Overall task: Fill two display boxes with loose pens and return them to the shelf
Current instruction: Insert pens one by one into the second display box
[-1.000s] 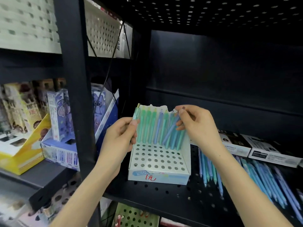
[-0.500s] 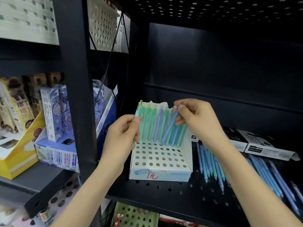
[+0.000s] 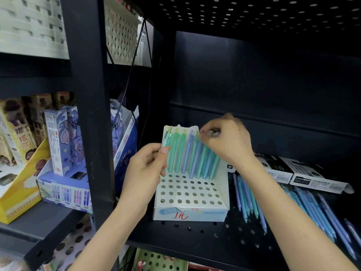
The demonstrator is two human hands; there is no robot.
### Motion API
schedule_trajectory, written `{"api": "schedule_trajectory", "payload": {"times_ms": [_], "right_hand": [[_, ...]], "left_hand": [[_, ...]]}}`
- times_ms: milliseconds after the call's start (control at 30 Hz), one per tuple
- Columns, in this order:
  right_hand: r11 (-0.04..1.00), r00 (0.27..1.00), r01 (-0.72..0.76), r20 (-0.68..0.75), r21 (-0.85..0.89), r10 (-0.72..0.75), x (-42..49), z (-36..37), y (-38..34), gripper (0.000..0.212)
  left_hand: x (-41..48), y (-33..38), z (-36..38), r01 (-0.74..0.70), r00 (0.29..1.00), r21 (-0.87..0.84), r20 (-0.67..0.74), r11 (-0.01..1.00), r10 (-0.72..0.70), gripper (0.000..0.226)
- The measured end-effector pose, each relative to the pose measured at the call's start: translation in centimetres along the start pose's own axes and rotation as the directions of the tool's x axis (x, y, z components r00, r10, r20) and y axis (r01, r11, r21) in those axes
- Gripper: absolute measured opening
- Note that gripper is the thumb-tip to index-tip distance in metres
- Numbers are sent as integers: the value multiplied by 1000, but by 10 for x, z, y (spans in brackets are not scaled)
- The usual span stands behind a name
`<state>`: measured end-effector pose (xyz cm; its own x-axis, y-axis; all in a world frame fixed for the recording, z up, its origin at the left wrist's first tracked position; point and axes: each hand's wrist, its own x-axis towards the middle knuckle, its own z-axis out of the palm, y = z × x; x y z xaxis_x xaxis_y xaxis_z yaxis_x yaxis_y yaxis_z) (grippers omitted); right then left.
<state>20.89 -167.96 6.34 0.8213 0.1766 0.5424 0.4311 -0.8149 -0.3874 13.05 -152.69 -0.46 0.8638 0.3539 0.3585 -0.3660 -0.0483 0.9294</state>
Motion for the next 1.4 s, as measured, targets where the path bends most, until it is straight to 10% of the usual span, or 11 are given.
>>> {"api": "schedule_trajectory", "payload": {"times_ms": [233,500,633,1400], "right_hand": [[996,995,92,-44,14,-91,-7,2,2,14],[876,989,91,58,474,-134,-39,-6,-27,18],[789,993,65,-114,611,7,-30,-24,-21,18],[978,994,35,-109,204,-13,-19,14,-6,26]], "left_hand": [[-3,-1,1,-73,997,82,37,994,70,13],[-8,1,5,-202,976,207,120,957,180,14],[-9,-4,-2,-278,958,353,34,894,284,27],[-13,-50,5,-198,978,481,41,854,204,51]]}}
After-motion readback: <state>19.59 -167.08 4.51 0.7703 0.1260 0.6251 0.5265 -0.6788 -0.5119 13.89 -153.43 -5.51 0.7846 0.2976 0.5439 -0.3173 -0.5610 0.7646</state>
